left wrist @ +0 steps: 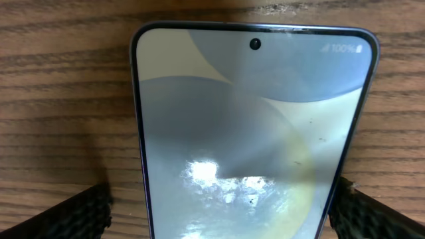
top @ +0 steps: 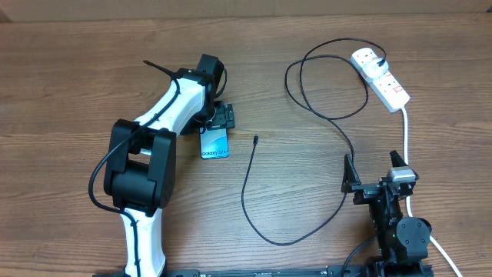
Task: Plug charger to phone and switch on socket
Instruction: 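Close the left gripper on the phone's top edge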
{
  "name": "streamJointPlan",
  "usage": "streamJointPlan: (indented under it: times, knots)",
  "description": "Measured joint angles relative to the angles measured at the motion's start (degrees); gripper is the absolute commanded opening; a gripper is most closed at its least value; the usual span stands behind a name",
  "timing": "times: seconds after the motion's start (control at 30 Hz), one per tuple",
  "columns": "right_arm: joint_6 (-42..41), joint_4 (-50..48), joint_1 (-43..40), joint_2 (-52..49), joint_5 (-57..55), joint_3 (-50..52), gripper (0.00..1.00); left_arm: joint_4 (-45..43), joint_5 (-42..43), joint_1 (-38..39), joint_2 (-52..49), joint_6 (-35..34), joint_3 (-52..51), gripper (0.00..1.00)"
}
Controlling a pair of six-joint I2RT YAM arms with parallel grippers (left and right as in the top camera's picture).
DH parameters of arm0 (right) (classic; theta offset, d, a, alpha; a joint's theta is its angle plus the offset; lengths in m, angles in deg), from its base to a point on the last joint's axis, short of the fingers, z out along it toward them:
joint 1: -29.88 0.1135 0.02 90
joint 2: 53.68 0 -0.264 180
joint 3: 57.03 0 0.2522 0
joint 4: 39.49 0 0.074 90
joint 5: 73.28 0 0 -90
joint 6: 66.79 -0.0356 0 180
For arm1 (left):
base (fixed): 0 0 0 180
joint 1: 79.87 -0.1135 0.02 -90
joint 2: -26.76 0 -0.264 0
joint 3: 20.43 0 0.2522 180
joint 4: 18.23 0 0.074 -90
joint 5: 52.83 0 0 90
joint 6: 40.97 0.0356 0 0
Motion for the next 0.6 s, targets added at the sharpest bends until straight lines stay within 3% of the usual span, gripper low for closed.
streamJointPlan:
  times: [0.27,0.6]
  knots:
    - [0.0,0.0,0.0,0.0,0.02,0.0,1.0,-0.09,-0.04,0.74,0.0,0.02,-0.02,0.94]
    - [-0.02,0.04,0.0,0.0,0.02,0.0,1.0,-0.22,-0.02,0.85,-0.02,0.0,0.0,0.8]
